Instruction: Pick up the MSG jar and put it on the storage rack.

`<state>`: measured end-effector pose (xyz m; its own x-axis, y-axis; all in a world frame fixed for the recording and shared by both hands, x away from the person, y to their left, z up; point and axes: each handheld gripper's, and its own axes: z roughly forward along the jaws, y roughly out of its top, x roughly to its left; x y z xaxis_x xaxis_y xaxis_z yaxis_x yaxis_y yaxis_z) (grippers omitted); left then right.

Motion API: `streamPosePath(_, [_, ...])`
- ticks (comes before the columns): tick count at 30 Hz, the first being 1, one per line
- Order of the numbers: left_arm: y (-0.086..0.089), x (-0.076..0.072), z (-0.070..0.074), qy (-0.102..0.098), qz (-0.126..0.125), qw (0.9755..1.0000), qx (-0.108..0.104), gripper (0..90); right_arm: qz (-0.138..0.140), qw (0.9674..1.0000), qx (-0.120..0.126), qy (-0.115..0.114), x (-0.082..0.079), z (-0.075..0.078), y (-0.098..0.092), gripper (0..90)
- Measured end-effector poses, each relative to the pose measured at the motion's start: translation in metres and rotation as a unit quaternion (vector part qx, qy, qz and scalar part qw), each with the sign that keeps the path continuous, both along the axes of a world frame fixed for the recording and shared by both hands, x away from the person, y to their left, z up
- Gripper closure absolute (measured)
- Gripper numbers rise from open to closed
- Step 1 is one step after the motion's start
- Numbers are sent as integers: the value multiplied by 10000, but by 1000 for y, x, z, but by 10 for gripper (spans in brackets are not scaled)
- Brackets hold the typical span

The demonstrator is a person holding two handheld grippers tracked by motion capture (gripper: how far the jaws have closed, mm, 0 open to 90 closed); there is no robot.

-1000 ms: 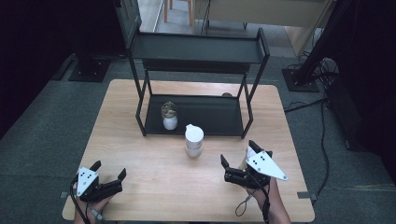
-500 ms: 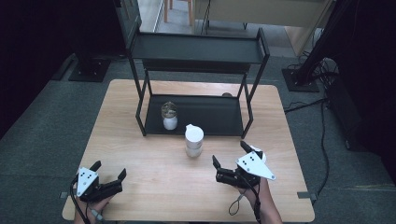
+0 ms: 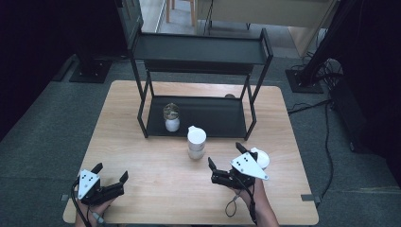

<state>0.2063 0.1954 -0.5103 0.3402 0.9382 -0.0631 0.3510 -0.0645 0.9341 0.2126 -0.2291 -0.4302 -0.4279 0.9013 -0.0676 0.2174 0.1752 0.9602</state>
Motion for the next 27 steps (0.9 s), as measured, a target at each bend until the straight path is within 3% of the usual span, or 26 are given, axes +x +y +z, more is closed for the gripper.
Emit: streamPosePath(27, [-2, -1, 0, -24, -42, 9999, 111, 13, -86, 9997, 217, -121, 14, -23, 33, 7])
